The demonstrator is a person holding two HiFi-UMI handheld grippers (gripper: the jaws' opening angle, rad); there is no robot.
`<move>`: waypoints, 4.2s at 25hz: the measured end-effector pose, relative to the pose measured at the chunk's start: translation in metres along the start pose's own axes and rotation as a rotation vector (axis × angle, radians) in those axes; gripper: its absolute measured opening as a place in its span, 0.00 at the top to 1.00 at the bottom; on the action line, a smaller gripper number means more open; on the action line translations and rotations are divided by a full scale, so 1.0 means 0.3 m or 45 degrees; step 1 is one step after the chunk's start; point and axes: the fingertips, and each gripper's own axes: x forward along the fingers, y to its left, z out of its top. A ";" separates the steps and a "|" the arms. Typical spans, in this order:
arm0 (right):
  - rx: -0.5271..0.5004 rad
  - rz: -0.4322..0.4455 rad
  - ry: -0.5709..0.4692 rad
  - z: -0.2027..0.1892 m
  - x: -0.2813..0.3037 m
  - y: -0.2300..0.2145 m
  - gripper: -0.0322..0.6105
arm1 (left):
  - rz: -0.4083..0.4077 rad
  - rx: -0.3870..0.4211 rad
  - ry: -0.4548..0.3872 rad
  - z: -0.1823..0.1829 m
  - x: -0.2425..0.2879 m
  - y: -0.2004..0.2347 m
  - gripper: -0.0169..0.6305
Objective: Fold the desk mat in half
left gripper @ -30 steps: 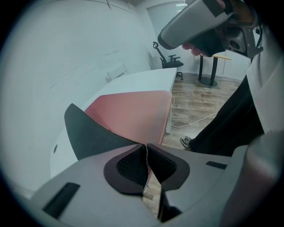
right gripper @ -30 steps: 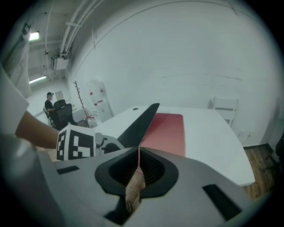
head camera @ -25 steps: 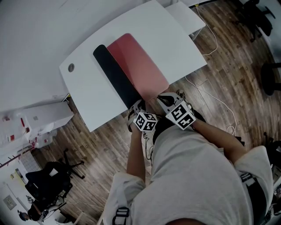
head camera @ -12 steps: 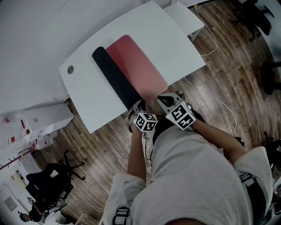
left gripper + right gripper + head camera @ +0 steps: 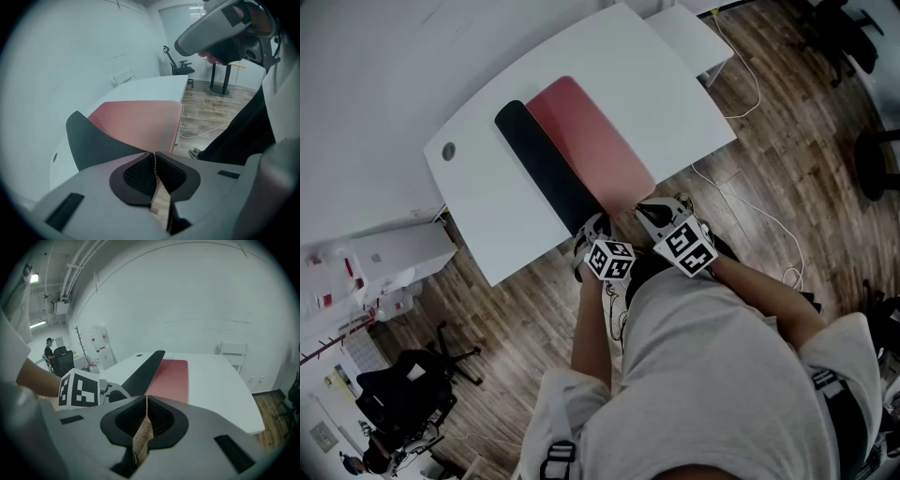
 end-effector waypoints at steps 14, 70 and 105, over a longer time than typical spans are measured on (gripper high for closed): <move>0.025 -0.018 -0.014 -0.018 -0.027 -0.041 0.89 | -0.028 0.023 -0.003 0.036 0.019 -0.039 0.91; 0.078 -0.056 -0.026 -0.041 -0.074 -0.171 0.88 | -0.090 -0.050 -0.029 0.156 0.073 -0.088 0.91; 0.102 -0.075 -0.009 -0.034 -0.054 -0.214 0.89 | -0.184 -0.117 -0.059 0.218 0.087 -0.104 0.91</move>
